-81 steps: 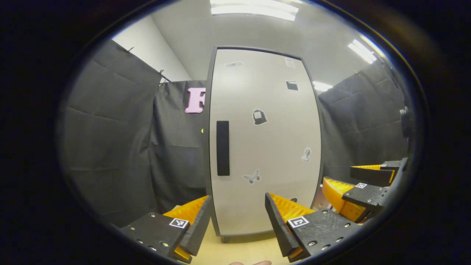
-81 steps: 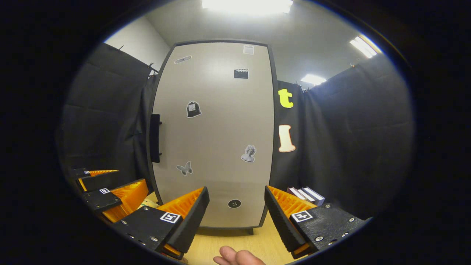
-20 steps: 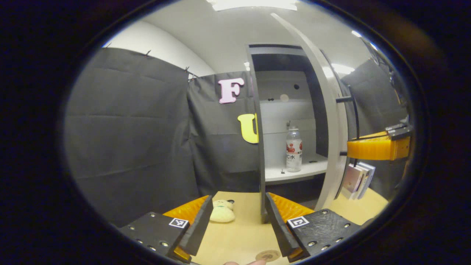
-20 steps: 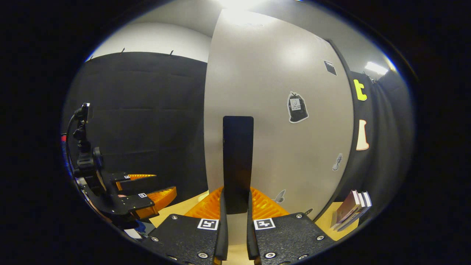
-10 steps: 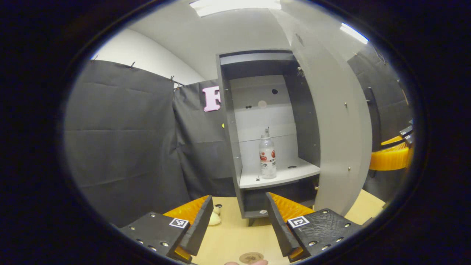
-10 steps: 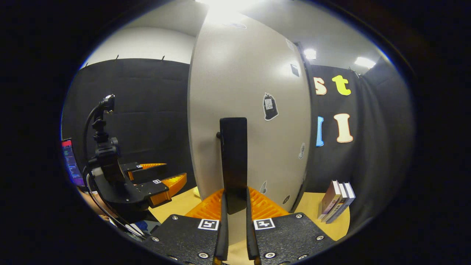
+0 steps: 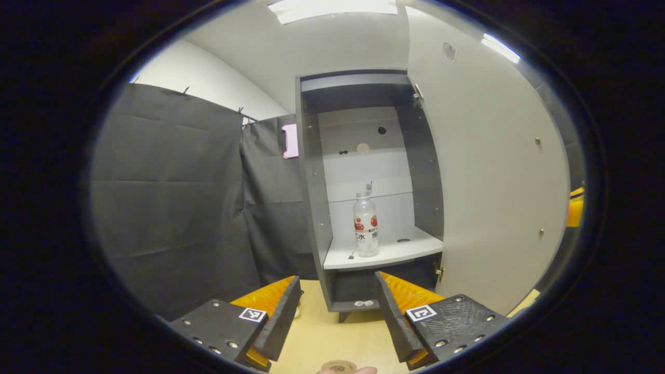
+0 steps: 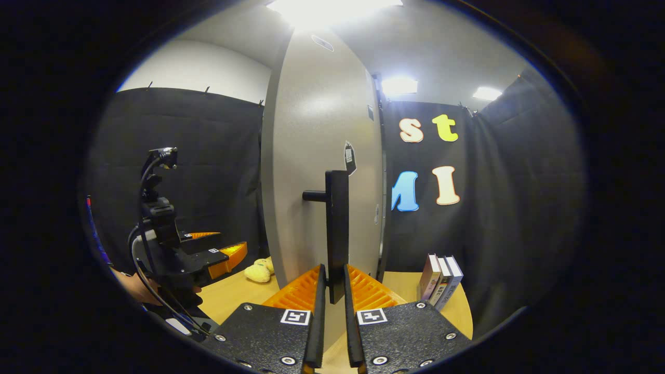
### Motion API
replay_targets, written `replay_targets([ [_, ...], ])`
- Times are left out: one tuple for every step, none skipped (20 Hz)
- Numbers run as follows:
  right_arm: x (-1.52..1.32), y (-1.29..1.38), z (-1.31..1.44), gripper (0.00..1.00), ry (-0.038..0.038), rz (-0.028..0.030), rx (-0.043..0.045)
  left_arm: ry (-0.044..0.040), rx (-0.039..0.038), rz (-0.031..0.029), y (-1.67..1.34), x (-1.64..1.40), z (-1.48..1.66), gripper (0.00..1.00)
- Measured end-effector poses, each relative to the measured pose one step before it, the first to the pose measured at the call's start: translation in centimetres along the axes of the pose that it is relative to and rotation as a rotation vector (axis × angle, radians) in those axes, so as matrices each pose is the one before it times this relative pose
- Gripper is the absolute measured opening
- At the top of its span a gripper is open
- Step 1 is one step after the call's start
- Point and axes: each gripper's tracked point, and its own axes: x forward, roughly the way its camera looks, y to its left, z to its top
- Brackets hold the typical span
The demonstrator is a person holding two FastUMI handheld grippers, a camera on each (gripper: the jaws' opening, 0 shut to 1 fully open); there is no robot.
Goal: Open the cabinet door with the right hand, grasp the bottle in the cabinet with the left hand and place it on the coaster, then close the cabinet door with the right hand.
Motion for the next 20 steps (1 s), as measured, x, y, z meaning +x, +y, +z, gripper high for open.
replay_targets([
  [-0.955,-0.002,-0.269,0.19,-0.00369,-0.02837,0.03367,0.00619,-0.00767,-0.01394,-0.72,1.229,0.157,0.87],
  [-0.903,0.068,-0.188,0.19,-0.0027,-0.03309,0.03601,0.00538,-0.00979,-0.0053,-0.519,1.634,-0.17,0.87],
  [-1.155,-0.124,-0.678,0.19,-0.00812,-0.02763,0.02109,-0.00705,-0.00784,-0.00083,-0.32,1.558,0.563,0.87],
  [-1.175,-0.299,-0.468,0.17,-0.01188,-0.02525,0.01508,-0.01747,-0.00614,-0.0008,-0.257,1.79,0.605,0.82],
  [-1.505,-0.395,-0.4,0.18,-0.01198,-0.03378,0.02202,-0.01182,0.00406,-0.00655,-0.41,1.814,0.404,0.82],
  [-1.413,-0.179,-0.096,0.18,-0.01517,-0.03789,0.01695,0.00224,0.01446,-0.02459,-0.858,1.524,-0.018,0.82],
  [-1.699,0.103,0.021,0.16,-0.00916,-0.03454,-0.00269,0.00353,0.01972,-0.02968,-0.934,1.477,-0.017,0.82],
  [-1.328,0.123,0.081,0.07,-0.00794,-0.02004,-0.01533,-0.01337,0.01834,-0.01469,-0.433,1.308,0.297,0.87],
  [-0.62,0.294,0.11,0.12,0.0006,-0.01306,-0.01008,-0.02066,0.01349,-0.01234,-0.323,1.341,0.424,0.87],
  [-0.509,0.357,0.096,0.12,0.006,-0.01211,-0.002,-0.01886,0.0086,-0.00683,-0.202,1.053,0.225,0.87],
  [-0.484,0.387,0.039,0.12,0.0081,-0.01106,0.00122,-0.01187,0.00487,-0.00425,-0.241,1.116,0.337,0.82],
  [-0.714,0.193,-0.115,0.12,0.01429,-0.01206,0.00108,-0.00366,0.0,-0.00891,-0.217,1.019,-0.237,0.82],
  [-0.768,0.143,-0.337,0.13,0.01698,-0.00398,-0.00185,0.00446,-0.00639,-0.01777,-0.455,1.227,-0.422,0.87],
  [-0.518,-0.303,-0.074,0.05,0.00857,-0.01252,-0.00972,0.00432,-0.01752,-0.0176,-0.423,1.238,-0.515,0.87],
  [-0.377,-0.249,-0.107,0.17,0.00276,-0.0083,-0.00637,0.00316,-0.01345,-0.00863,-0.185,1.065,-0.451,0.87],
  [-0.313,-0.833,0.101,0.22,0.00249,-0.03273,-0.01146,0.00234,-0.00734,-0.00205,0.083,1.078,-0.351,0.82],
  [0.615,-1.417,0.159,0.38,-0.00331,-0.04629,-0.00941,0.0056,-0.00473,-0.00177,-0.019,1.102,-0.529,0.87],
  [0.176,-1.114,0.569,0.54,-0.02796,-0.04186,0.00192,0.00307,-0.00571,-0.0069,-0.203,0.985,-0.478,0.87],
  [0.283,-0.45,0.154,0.72,-0.03099,-0.02635,0.01459,0.00196,-0.00876,-0.01486,-0.228,0.919,-0.263,0.87],
  [-0.035,-0.167,0.313,0.82,-0.0274,-0.01676,0.01597,-0.00254,-0.00904,-0.00787,-0.143,0.863,-0.069,0.87],
])
